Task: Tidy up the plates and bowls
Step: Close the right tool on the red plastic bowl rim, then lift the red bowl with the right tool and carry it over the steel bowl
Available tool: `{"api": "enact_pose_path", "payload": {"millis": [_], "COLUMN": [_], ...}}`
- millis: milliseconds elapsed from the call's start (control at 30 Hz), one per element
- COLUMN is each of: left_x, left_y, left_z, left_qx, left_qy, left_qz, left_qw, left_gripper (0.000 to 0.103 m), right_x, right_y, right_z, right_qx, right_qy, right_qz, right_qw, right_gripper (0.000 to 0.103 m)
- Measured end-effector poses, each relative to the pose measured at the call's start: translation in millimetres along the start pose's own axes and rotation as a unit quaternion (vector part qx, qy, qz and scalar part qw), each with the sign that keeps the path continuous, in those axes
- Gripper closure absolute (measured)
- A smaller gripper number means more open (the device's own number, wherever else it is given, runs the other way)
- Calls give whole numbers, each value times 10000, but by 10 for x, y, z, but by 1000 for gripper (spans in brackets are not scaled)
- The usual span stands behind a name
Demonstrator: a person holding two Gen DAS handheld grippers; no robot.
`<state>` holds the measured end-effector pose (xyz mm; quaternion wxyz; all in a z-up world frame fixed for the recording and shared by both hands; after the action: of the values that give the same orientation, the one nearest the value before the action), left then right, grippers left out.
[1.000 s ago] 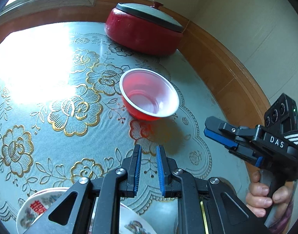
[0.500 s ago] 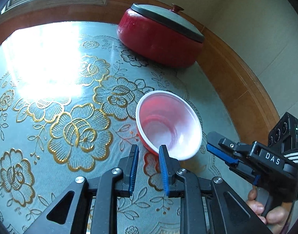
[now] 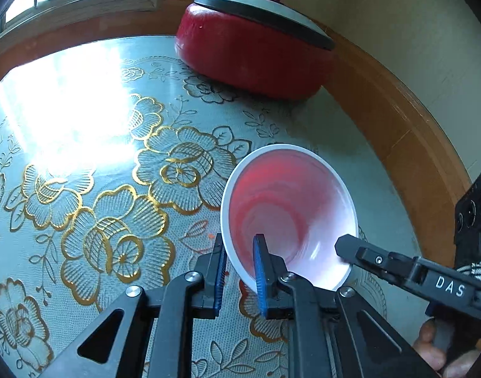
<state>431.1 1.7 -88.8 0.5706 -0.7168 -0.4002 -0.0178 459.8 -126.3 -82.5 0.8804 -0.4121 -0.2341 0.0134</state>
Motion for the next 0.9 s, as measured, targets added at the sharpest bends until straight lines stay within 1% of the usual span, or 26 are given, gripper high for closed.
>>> {"api": "enact_pose_path", "payload": {"millis": [367, 667, 767, 900], "left_x": [-308, -558, -643, -702], "left_y": [-224, -386, -424, -432], "left_z": [-91, -124, -129, -116], "left_qx": [60, 166, 213, 198], "left_qy": [166, 336, 409, 383], "left_qz": [-100, -206, -201, -150], "left_qw": [9998, 9991, 9987, 9990], "left_gripper": [86, 86, 86, 86], "right_x": [-229, -416, -474, -544], "right_y": [-120, -223, -257, -296], "right_z": [-69, -29, -32, -52], "right_qx": [123, 152, 167, 203], "right_qy": [159, 75, 66, 108], "right_qz": [176, 246, 273, 321], "right_qw": [9996, 9996, 9995, 9992], "right_gripper": [94, 94, 94, 94]}}
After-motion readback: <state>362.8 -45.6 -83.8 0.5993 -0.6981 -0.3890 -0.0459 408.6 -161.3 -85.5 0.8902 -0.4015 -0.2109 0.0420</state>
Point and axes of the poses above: each gripper's, at about its wrist camera, not at the fingertips, and y roughly the way its jaws point, z to its left, x to its top, the point moved 7 cm from there along y, roughly the way its jaws point, and after that the axes turned 4 degrees about -y, right-handed, at the moved point
